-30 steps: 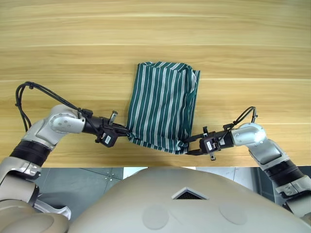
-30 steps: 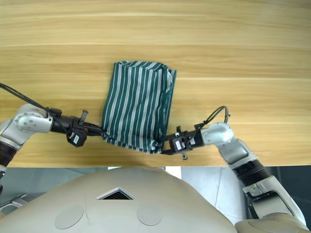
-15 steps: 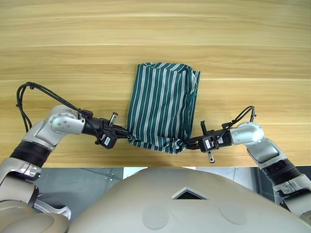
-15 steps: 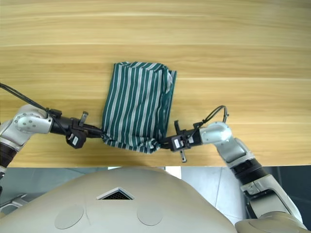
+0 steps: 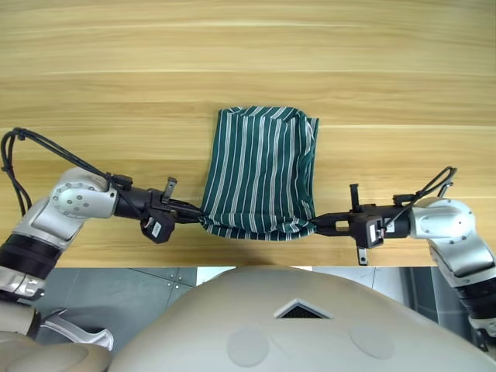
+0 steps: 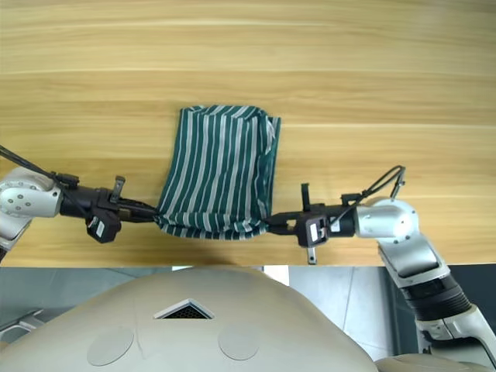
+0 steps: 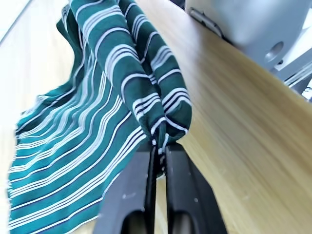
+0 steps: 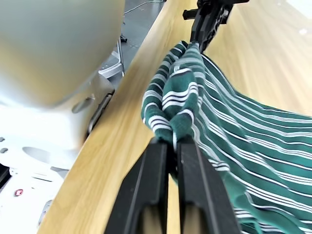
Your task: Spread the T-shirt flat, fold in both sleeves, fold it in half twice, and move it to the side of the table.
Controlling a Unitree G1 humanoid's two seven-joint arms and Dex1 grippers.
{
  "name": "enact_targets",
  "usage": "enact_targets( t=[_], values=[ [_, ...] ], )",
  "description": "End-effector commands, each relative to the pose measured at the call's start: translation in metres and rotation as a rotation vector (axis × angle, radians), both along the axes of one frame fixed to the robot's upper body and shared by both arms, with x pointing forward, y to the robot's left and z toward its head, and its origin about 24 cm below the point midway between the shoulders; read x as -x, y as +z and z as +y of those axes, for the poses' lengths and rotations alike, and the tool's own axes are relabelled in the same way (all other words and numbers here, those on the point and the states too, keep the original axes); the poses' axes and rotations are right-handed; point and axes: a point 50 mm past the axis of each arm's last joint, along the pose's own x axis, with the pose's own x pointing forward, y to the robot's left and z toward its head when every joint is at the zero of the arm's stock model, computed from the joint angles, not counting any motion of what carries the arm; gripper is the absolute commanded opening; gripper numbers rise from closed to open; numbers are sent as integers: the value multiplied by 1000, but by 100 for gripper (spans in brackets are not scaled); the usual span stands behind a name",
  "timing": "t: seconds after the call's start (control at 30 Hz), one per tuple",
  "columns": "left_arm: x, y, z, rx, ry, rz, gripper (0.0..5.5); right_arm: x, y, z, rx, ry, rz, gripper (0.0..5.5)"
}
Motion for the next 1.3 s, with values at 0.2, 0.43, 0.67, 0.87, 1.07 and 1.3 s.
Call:
enact_targets(
  t=[0.2,0.43,0.67,0.87,1.07,1.3],
  values=[
    [3,11,-14,188,112,5,10,-1,5,-1,-46,-49,-67,5],
    [-42,15,-15,341,293,-25,10,-25,1,10,-124,-138,-96,5],
    [-74,-2,-7,377,418,9,10,-66,-4,1,-149,-392,-124,5],
    [-107,-20,-7,377,537,60,10,-98,-20,-13,-78,-606,-120,5],
    [-144,-18,-22,437,669,48,10,-116,-36,-15,-4,-697,-124,5],
    [-172,-25,-42,347,832,29,10,-128,-56,-7,70,-720,-136,5]
  ],
)
